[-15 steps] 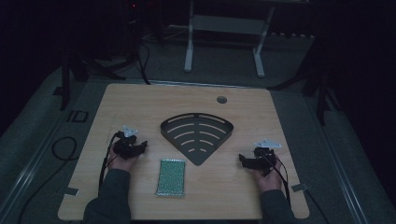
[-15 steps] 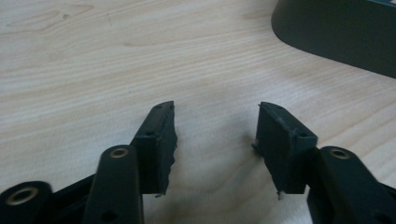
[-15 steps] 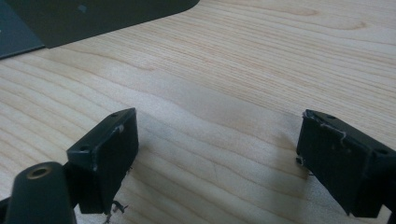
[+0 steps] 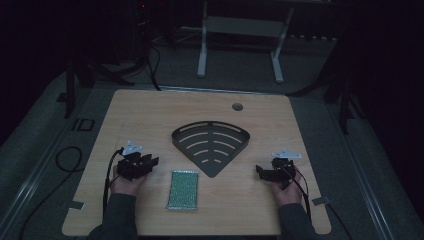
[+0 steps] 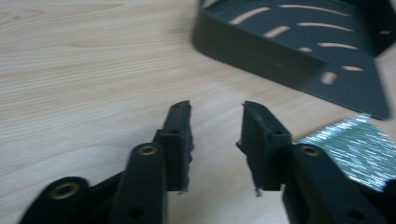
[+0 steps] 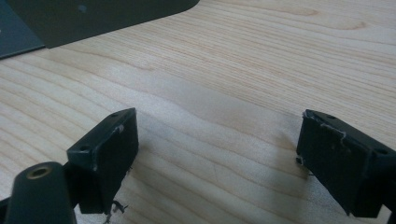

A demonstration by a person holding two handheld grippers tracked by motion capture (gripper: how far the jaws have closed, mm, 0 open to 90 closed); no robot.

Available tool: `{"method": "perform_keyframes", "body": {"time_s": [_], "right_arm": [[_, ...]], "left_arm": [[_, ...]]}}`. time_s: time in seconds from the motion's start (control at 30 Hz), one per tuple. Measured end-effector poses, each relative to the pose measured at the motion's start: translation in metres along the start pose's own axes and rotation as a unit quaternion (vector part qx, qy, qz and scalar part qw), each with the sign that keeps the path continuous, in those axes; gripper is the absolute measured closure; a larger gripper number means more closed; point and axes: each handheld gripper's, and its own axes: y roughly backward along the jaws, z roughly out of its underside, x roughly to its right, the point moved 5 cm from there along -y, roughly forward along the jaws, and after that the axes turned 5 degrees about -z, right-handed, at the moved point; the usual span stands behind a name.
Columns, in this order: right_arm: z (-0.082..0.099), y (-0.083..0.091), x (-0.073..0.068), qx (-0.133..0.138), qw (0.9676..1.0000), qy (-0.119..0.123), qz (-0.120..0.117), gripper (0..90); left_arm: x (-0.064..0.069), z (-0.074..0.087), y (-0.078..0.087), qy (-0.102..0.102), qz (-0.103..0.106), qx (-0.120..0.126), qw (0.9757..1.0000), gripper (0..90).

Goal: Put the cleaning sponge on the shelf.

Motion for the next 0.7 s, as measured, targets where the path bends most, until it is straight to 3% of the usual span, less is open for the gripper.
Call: {"method": "perform_keyframes", "body": {"time_s": [0.13,0.17,0.27,0.6,0.7], "right_arm": [[0.0,0.0,0.0,0.0,1.0,0.0,0.0,12.2],[0.0,0.0,0.0,0.0,1.0,0.0,0.0,12.2],[0.0,0.0,0.0,0.0,1.0,0.0,0.0,12.2],[0.0,0.0,0.0,0.0,1.0,0.0,0.0,12.2],[0.0,0.0,0.0,0.0,1.0,0.0,0.0,12.2]], "left_arm": [[0.011,0.001,0.007,-0.008,0.022,0.003,0.9997,75.7],[0.015,0.002,0.009,-0.012,0.036,0.006,0.9993,84.1],[0.029,0.003,0.014,-0.034,0.053,0.008,0.998,89.5],[0.065,0.019,0.022,-0.079,0.086,-0.03,0.9927,90.0],[0.074,0.027,0.02,-0.098,0.087,-0.045,0.9904,90.0]]}}
